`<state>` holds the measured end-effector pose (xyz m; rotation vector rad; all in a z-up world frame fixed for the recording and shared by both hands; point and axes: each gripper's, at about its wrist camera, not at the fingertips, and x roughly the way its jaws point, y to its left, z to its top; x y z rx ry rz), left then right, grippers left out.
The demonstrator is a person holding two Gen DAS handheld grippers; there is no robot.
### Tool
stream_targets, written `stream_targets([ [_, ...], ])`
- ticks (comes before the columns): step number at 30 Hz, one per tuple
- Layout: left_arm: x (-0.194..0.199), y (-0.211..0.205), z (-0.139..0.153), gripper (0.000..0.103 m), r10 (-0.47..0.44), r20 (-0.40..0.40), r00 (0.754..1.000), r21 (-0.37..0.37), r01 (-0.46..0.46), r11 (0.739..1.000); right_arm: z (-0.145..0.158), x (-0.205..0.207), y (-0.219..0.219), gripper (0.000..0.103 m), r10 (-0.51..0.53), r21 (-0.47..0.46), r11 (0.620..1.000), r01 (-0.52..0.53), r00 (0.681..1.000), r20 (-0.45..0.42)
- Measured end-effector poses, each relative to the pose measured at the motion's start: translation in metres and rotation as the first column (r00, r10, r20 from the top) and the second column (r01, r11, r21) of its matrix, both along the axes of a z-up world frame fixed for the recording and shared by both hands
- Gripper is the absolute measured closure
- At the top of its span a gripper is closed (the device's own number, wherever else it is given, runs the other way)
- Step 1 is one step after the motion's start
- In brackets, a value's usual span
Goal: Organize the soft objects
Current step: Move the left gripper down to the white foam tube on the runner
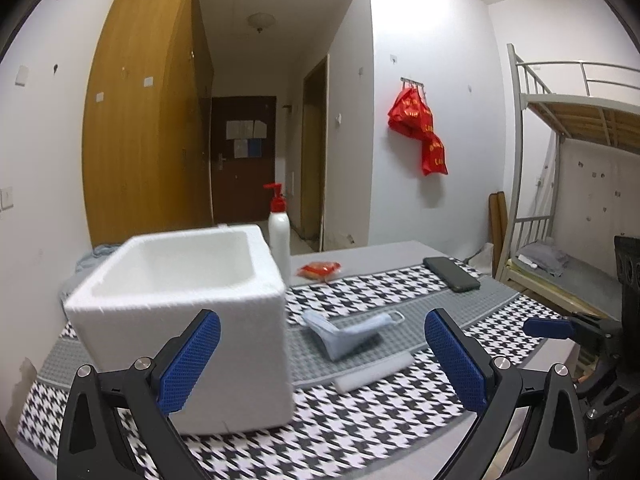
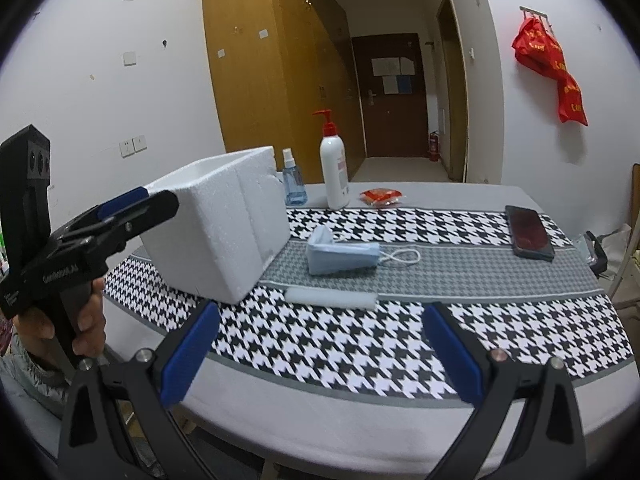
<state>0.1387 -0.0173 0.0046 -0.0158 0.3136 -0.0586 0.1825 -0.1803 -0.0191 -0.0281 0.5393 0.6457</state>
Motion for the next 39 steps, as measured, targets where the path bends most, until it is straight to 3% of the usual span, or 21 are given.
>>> stream_targets([
  [17,0.018,-0.054,-0.043,0.001,-0.066,-0.141,0.988,0.042,0.072,0.996,-0.024,-0.001,-0.056,0.001,-0.084,-0.021,0.996,0.083,0.996,-0.028],
  [31,0.052,-0.068,-0.061,0.001,-0.085,-0.235,0.968,0.014,0.091,0.996,-0.027,0.027,-0.078,0.001,-0.098,-0.071,0.993,0.094,0.993,-0.06],
  [39,0.073,-0.067,-0.074,0.001,-0.06,-0.303,0.951,-0.02,0.056,0.998,-0.034,0.047,-0.077,0.001,-0.066,-0.095,0.994,0.057,0.994,-0.092],
])
